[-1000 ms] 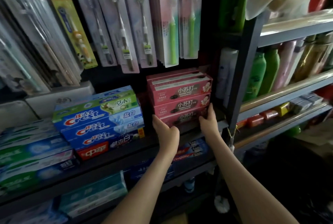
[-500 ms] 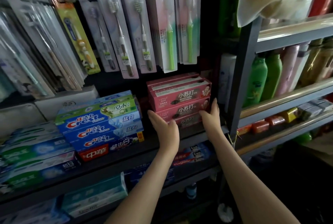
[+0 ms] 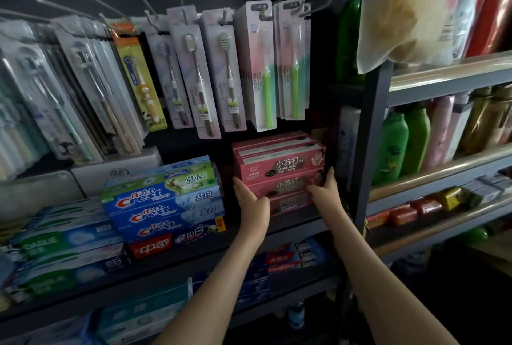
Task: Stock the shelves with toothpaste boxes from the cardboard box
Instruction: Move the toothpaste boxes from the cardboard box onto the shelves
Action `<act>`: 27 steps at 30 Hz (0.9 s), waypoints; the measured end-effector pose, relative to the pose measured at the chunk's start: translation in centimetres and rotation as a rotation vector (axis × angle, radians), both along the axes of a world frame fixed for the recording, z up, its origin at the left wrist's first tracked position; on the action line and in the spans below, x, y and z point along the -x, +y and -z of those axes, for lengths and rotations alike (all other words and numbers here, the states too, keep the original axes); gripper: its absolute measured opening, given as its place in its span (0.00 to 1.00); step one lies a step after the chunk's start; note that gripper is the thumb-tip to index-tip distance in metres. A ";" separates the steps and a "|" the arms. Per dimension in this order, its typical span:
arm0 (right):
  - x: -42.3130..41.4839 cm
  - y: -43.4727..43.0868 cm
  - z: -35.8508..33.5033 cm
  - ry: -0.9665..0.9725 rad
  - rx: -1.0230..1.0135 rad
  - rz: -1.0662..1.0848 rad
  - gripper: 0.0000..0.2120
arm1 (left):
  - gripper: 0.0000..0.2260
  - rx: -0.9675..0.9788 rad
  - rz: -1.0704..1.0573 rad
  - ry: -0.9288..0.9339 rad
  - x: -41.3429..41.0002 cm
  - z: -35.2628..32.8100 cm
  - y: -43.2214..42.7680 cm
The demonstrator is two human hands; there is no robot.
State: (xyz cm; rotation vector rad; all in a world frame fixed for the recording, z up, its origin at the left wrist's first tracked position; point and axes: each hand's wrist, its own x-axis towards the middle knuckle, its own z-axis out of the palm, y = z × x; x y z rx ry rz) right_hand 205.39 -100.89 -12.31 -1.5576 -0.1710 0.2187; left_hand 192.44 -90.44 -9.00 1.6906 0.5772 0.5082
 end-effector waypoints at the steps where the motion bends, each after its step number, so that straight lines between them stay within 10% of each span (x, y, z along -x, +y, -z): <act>1: -0.2 -0.2 0.7 0.035 0.032 -0.008 0.40 | 0.38 0.001 -0.022 0.014 0.2 0.4 -0.1; 8: 0.4 -0.8 2.5 0.045 0.086 -0.072 0.29 | 0.36 0.049 0.063 0.152 1.3 3.1 -0.4; 20: 1.6 -1.0 2.6 0.030 0.092 -0.048 0.41 | 0.39 0.008 0.063 0.259 1.5 2.3 1.1; 27: 9.9 0.0 1.8 -0.243 0.266 0.201 0.24 | 0.31 -0.163 0.037 0.085 6.7 3.7 0.7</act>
